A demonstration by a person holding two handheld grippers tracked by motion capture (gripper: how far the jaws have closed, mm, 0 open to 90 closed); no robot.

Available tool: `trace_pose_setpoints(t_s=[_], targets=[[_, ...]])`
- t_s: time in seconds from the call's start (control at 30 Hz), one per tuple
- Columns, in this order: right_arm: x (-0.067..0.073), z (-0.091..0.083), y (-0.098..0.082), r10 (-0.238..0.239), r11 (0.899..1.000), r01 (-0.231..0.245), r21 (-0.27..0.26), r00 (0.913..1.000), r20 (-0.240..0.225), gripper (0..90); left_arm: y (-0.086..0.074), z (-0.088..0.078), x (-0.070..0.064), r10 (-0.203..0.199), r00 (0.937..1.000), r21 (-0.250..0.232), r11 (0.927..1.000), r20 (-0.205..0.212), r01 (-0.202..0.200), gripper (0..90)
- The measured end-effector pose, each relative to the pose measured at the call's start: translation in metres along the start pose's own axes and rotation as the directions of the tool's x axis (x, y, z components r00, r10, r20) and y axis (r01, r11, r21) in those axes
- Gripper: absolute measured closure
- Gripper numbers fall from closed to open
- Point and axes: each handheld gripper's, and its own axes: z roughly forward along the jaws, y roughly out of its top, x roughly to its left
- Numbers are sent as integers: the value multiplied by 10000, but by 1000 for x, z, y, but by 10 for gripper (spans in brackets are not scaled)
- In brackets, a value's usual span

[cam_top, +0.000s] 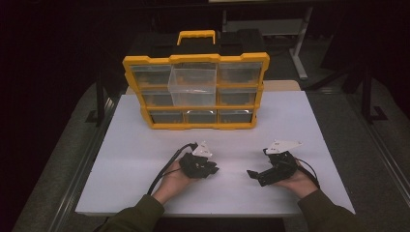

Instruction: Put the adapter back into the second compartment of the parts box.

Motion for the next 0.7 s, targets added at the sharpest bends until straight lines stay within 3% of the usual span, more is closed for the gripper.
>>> trace_pose_setpoints(t_s=[0.4,0.7], targets=[[0,0,0,47,10000,-47,3,10000,-31,0,0,-4,4,126,9997,-33,9999,200,-126,764],[0,0,0,80,10000,-80,-14,10000,-31,0,2,-21,11,-173,9986,-366,9991,493,192,764]])
